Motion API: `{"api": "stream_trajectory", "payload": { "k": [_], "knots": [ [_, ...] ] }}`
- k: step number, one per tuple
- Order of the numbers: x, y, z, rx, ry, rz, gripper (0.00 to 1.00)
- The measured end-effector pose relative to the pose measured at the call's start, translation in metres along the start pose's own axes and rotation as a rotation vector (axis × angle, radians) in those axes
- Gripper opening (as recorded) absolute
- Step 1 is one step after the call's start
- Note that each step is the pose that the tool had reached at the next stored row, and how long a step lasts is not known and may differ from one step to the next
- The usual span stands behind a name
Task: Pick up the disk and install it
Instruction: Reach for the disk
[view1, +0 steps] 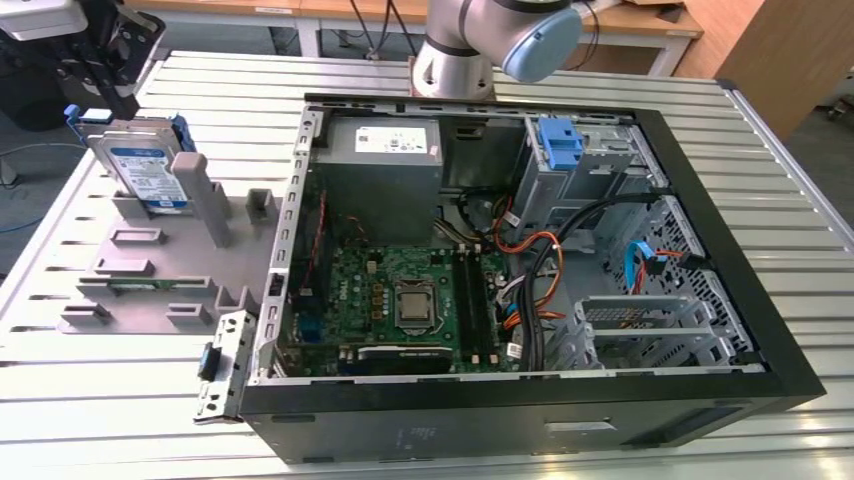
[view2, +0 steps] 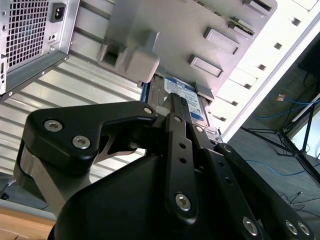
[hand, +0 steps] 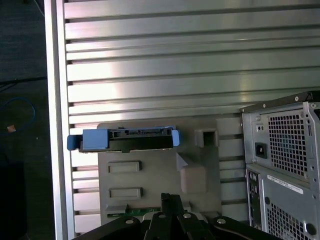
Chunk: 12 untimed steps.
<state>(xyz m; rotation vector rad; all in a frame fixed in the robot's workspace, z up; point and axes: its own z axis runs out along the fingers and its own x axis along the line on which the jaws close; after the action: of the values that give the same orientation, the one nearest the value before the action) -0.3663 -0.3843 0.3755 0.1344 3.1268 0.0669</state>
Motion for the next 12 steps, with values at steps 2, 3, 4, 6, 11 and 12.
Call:
{"api": "stream_trajectory", "payload": {
  "k": [2,3,4,6,11,12],
  "knots": [
    [0.0000,0.0000,0.0000,0.0000,0.0000,0.000,0.11],
    [0.0000,0.0000,0.0001,0.0001,0.0001,0.000,0.11],
    [0.0000,0.0000,0.0006,-0.0001,-0.0001,0.000,0.11],
    [0.0002,-0.0001,0.0022,-0.0001,-0.0001,0.000,0.11],
    [0.0007,0.0001,0.0061,0.0001,0.0002,0.000,0.11],
    [0.0007,0.0001,0.0062,0.0001,0.0002,0.000,0.11]
  ]
}}
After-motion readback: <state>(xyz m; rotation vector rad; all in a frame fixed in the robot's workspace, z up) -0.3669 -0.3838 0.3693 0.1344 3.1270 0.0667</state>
